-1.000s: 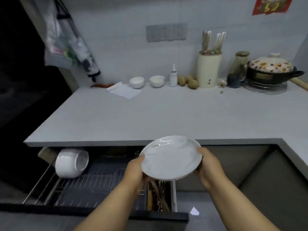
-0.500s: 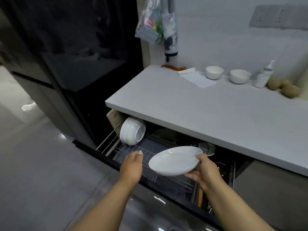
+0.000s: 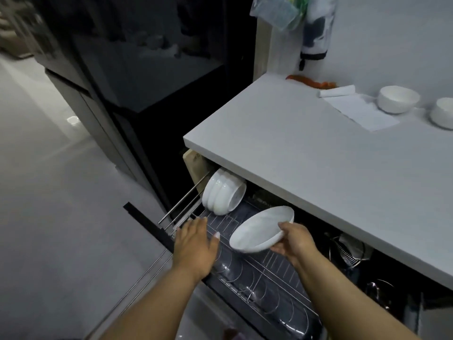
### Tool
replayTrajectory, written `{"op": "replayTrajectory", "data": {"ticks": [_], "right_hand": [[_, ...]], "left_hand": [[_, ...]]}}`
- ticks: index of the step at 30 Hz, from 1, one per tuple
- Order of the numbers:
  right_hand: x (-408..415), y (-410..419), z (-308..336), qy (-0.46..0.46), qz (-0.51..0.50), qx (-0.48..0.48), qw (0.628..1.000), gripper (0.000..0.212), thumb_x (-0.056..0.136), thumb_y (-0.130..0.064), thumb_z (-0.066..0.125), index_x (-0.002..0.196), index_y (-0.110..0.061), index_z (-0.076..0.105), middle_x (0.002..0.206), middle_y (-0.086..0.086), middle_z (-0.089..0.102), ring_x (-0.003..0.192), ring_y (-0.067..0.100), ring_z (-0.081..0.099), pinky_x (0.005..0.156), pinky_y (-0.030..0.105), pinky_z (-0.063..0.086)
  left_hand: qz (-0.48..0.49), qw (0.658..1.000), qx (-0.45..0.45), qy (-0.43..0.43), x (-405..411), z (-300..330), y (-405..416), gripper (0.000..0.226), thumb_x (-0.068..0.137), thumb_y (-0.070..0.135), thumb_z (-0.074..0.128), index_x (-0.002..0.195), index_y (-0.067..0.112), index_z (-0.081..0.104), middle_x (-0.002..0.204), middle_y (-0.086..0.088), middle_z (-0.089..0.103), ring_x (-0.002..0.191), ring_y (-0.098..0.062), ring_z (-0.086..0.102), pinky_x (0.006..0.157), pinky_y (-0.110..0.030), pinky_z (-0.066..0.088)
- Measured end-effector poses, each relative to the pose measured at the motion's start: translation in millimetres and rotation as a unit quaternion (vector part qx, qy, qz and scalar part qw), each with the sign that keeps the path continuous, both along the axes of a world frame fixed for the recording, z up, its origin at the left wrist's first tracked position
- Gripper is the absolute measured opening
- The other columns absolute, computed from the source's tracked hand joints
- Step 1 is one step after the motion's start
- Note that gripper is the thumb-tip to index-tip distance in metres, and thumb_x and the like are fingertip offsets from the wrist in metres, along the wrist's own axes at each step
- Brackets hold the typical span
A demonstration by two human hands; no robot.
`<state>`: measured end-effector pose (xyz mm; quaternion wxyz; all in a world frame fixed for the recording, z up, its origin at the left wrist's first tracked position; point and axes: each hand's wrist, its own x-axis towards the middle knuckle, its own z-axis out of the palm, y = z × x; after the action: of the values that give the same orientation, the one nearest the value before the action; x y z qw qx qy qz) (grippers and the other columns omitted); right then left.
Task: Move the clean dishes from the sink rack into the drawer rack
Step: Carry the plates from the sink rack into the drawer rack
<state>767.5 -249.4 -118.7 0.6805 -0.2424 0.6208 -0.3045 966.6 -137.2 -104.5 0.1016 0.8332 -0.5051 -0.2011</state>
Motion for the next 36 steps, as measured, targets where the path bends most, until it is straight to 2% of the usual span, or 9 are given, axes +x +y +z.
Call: {"op": "replayTrajectory", "data": {"ticks": [4, 6, 11, 14, 16, 22, 25, 31, 36], "right_hand": [[32, -39, -32, 0.011, 0.015, 0.021, 1.000, 0.035, 0.095, -0.006, 0.051, 0.129, -0.007, 0.046, 0.118, 0.021, 0.060, 0.088, 0.034, 0.062, 0.071, 0.050, 0.055], [47, -54, -44, 0.031, 0.018, 0.024, 0.999, 0.037, 0.095, -0.008, 0.053, 0.130, -0.008, 0.044, 0.114, 0.020, 0.059, 0.081, 0.031, 0.060, 0.068, 0.049, 0.053], [76, -81, -65, 0.077, 0.031, 0.020, 0.996, 0.043, 0.091, -0.014, 0.060, 0.130, -0.014, 0.042, 0.115, 0.018, 0.060, 0.086, 0.038, 0.063, 0.058, 0.045, 0.058], [90, -95, -74, 0.112, 0.048, 0.010, 0.992, 0.027, 0.088, -0.020, 0.065, 0.108, -0.009, 0.051, 0.107, 0.018, 0.063, 0.089, 0.041, 0.065, 0.072, 0.057, 0.057], [100, -102, -79, 0.126, 0.056, -0.003, 0.990, 0.021, 0.087, -0.023, 0.067, 0.095, -0.010, 0.052, 0.103, 0.018, 0.066, 0.091, 0.040, 0.066, 0.082, 0.056, 0.055], [120, -123, -108, 0.183, 0.092, -0.027, 0.978, 0.025, 0.078, -0.030, 0.070, 0.072, -0.010, 0.055, 0.101, 0.018, 0.070, 0.092, 0.039, 0.067, 0.085, 0.053, 0.055], [129, -129, -108, 0.213, 0.117, -0.043, 0.969, 0.026, 0.079, -0.034, 0.069, 0.088, -0.010, 0.064, 0.105, 0.018, 0.070, 0.096, 0.038, 0.066, 0.088, 0.050, 0.054], [150, -139, -96, 0.266, 0.190, -0.056, 0.943, 0.041, 0.088, -0.041, 0.060, 0.108, -0.005, 0.062, 0.113, 0.016, 0.066, 0.104, 0.040, 0.063, 0.091, 0.048, 0.053], [168, -156, -105, 0.318, 0.261, -0.064, 0.909, 0.053, 0.089, -0.050, 0.049, 0.115, -0.005, 0.061, 0.118, 0.018, 0.065, 0.110, 0.039, 0.061, 0.096, 0.048, 0.050]], "left_hand": [[-0.048, 0.996, 0.038, -0.063, 14, -16, -20, 0.065, 0.099, 0.052, 0.022, 0.154, 0.019, 0.006, 0.162, 0.000, 0.005, 0.149, -0.018, -0.004, 0.120, -0.039, -0.010], [-0.071, 0.993, 0.050, -0.083, 17, -25, -26, 0.067, 0.099, 0.052, 0.022, 0.154, 0.019, 0.002, 0.162, -0.001, 0.002, 0.149, -0.018, -0.007, 0.118, -0.038, -0.014], [-0.100, 0.990, 0.046, -0.091, 18, -35, -34, 0.070, 0.097, 0.055, 0.021, 0.153, 0.019, 0.001, 0.162, 0.000, 0.005, 0.149, -0.016, -0.004, 0.120, -0.040, -0.010], [-0.097, 0.991, 0.031, -0.081, 19, -37, -33, 0.069, 0.097, 0.056, 0.021, 0.153, 0.019, 0.007, 0.161, 0.000, 0.013, 0.148, -0.016, 0.003, 0.119, -0.038, -0.007], [-0.095, 0.992, 0.028, -0.078, 21, -37, -33, 0.069, 0.097, 0.057, 0.022, 0.153, 0.019, 0.009, 0.161, 0.000, 0.016, 0.148, -0.015, 0.006, 0.119, -0.037, -0.005], [-0.092, 0.994, 0.022, -0.056, 22, -37, -33, 0.070, 0.096, 0.058, 0.024, 0.153, 0.019, 0.011, 0.159, -0.001, 0.021, 0.147, -0.016, 0.011, 0.121, -0.038, -0.001], [-0.090, 0.995, 0.025, -0.048, 23, -40, -33, 0.070, 0.095, 0.058, 0.023, 0.152, 0.019, 0.011, 0.159, 0.000, 0.021, 0.147, -0.016, 0.012, 0.121, -0.040, 0.003], [-0.085, 0.996, 0.006, -0.032, 24, -42, -32, 0.074, 0.089, 0.060, 0.015, 0.151, 0.019, 0.020, 0.155, 0.001, 0.030, 0.144, -0.015, 0.021, 0.121, -0.038, 0.006], [-0.086, 0.996, 0.002, -0.026, 27, -46, -31, 0.076, 0.087, 0.060, 0.015, 0.150, 0.019, 0.022, 0.155, 0.001, 0.032, 0.144, -0.016, 0.022, 0.120, -0.036, 0.004]]}}
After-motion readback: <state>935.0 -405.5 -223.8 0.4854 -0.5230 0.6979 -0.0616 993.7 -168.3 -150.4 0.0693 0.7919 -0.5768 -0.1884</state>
